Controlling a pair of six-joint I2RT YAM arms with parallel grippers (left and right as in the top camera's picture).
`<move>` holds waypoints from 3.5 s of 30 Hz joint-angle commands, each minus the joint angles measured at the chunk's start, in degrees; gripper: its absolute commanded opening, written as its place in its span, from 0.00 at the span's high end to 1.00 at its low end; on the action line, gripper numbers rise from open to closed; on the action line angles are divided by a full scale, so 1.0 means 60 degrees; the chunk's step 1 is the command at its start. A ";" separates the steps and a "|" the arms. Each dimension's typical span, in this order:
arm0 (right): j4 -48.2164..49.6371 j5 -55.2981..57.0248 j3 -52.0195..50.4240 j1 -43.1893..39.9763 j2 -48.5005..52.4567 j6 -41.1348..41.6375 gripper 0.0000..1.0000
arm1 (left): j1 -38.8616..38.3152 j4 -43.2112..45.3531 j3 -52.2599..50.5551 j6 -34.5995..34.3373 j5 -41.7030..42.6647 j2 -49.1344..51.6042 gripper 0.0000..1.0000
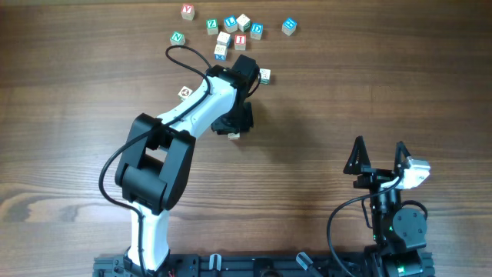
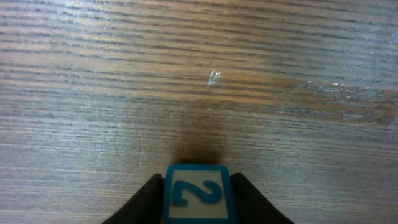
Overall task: Form a tower
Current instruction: 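Carry the '2' block with the left gripper and set it down in open space, then grasp the white soccer-ball '0' block with the left gripper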
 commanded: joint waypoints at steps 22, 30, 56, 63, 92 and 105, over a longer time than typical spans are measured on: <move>0.0040 0.0098 -0.0011 -0.0040 -0.0058 -0.0164 0.00 | 0.0685 0.1876 -0.0051 0.0087 -0.1093 -0.0015 0.29; 0.0044 0.0098 -0.0011 -0.0040 -0.0058 -0.0164 0.00 | 0.2637 0.1818 0.1421 -0.0357 -0.0991 -0.0106 0.30; 0.0044 0.0098 -0.0011 -0.0040 -0.0058 -0.0160 0.00 | 0.2987 0.2004 0.0466 -0.1260 -0.1785 0.0495 0.50; 0.0040 0.0098 -0.0011 -0.0040 -0.0058 -0.0160 0.00 | 0.2983 0.1759 0.0466 -0.0896 -0.1144 0.0495 0.67; 0.0044 0.0098 -0.0011 -0.0040 -0.0058 -0.0160 0.00 | 0.3155 0.1304 0.0466 0.1617 -0.0769 0.0495 0.59; 0.0044 0.0098 -0.0011 -0.0040 -0.0058 -0.0164 0.00 | 0.3151 0.1319 0.0470 0.1832 -0.0342 -0.0823 0.71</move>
